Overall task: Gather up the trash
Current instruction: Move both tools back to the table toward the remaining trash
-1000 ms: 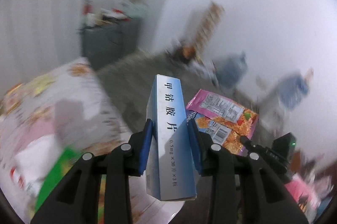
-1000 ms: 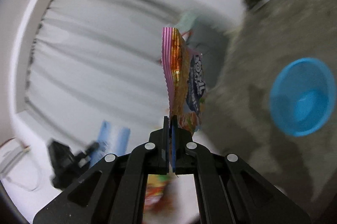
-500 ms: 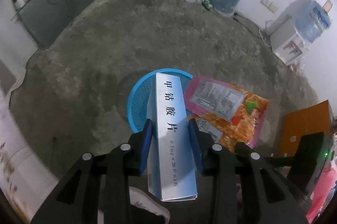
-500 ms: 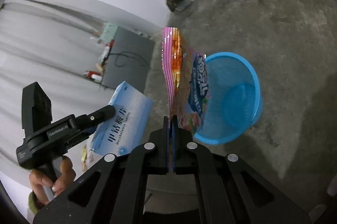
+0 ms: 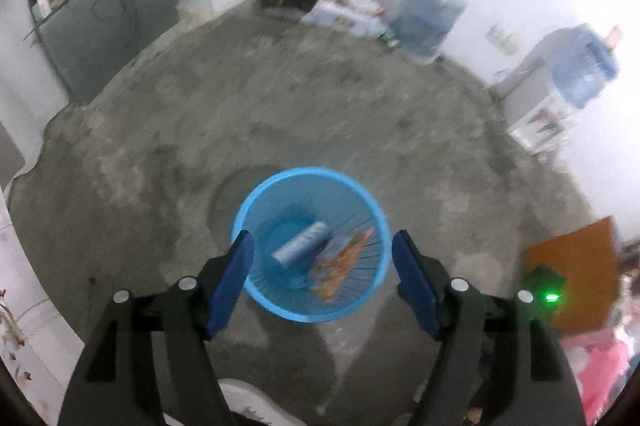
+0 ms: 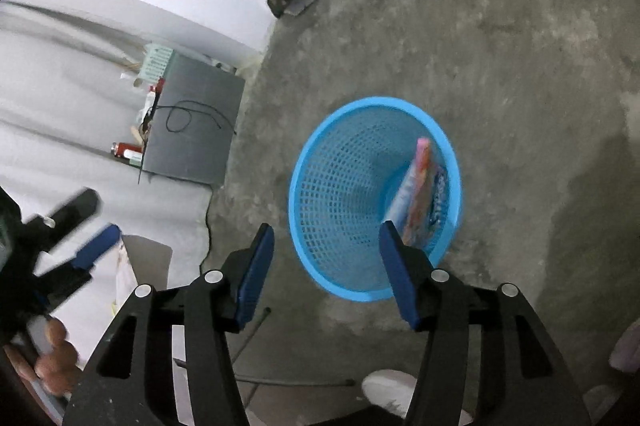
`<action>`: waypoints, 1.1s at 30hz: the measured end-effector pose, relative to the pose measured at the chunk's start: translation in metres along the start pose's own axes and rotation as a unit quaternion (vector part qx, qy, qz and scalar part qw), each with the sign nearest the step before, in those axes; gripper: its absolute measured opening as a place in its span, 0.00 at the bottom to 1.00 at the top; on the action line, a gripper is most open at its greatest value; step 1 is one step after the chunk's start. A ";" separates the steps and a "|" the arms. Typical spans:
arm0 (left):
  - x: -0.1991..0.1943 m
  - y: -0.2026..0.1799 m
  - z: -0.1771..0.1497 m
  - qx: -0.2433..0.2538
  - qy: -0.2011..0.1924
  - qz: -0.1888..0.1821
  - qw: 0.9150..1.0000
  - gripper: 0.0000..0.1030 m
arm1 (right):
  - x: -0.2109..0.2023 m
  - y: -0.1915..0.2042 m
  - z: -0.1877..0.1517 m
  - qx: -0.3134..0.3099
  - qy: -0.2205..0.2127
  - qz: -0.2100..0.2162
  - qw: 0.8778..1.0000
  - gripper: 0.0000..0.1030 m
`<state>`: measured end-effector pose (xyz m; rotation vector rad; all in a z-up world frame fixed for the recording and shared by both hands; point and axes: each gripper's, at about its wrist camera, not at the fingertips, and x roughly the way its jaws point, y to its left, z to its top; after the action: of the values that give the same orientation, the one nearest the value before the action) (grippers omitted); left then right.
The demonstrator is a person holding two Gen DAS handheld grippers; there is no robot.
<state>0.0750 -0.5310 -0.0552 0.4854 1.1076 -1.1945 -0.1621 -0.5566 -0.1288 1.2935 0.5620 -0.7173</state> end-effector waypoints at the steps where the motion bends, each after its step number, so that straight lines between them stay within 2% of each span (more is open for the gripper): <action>1: -0.013 0.000 -0.002 0.000 -0.008 -0.011 1.000 0.68 | -0.013 0.007 -0.005 -0.014 -0.009 -0.007 1.000 0.54; 3: -0.047 0.004 -0.007 0.001 -0.028 -0.037 0.999 0.72 | -0.023 0.023 -0.008 -0.040 -0.026 -0.025 0.999 0.58; 7: -0.121 0.020 -0.026 0.006 -0.073 -0.070 0.995 0.80 | -0.053 0.060 -0.023 -0.114 -0.066 -0.060 0.989 0.76; 11: -0.193 0.055 -0.060 -0.019 -0.108 -0.075 0.991 0.84 | -0.087 0.114 -0.047 -0.209 -0.124 -0.078 0.967 0.91; 14: -0.253 0.092 -0.094 -0.048 -0.147 -0.066 0.986 0.92 | -0.105 0.150 -0.075 -0.280 -0.159 -0.086 0.943 0.92; 16: -0.296 0.122 -0.126 -0.078 -0.186 -0.043 0.979 0.94 | -0.108 0.169 -0.095 -0.324 -0.168 -0.106 0.925 0.92; 17: -0.316 0.135 -0.141 -0.093 -0.207 -0.030 0.973 0.95 | -0.111 0.182 -0.111 -0.358 -0.173 -0.113 0.910 0.92; 20: -0.374 0.178 -0.202 -0.146 -0.277 0.003 0.950 0.95 | -0.108 0.197 -0.144 -0.425 -0.168 -0.102 0.884 0.92; 21: -0.397 0.195 -0.232 -0.174 -0.302 0.026 0.937 0.95 | -0.107 0.202 -0.155 -0.442 -0.162 -0.091 0.878 0.92; 22: -0.409 0.202 -0.247 -0.188 -0.315 0.040 0.929 0.95 | -0.104 0.205 -0.160 -0.452 -0.158 -0.076 0.875 0.92; 24: -0.436 0.224 -0.299 -0.232 -0.343 0.079 0.907 0.95 | -0.105 0.212 -0.175 -0.467 -0.143 -0.022 0.872 0.92; 28: -0.461 0.255 -0.385 -0.315 -0.355 0.130 0.871 0.95 | -0.104 0.231 -0.198 -0.483 -0.101 0.049 0.868 0.92; 30: -0.462 0.267 -0.426 -0.348 -0.348 0.146 0.858 0.94 | -0.103 0.246 -0.212 -0.495 -0.077 0.071 0.863 0.92; 32: -0.450 0.271 -0.453 -0.371 -0.331 0.154 0.854 0.94 | -0.100 0.259 -0.223 -0.502 -0.052 0.082 0.860 0.92; 33: -0.441 0.269 -0.460 -0.373 -0.327 0.156 0.854 0.94 | -0.098 0.262 -0.226 -0.502 -0.037 0.090 0.859 0.92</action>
<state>0.1422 0.1460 0.0695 -0.3320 0.7602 -0.4895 -0.0274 -0.2890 0.0702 0.3224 0.6146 -0.2208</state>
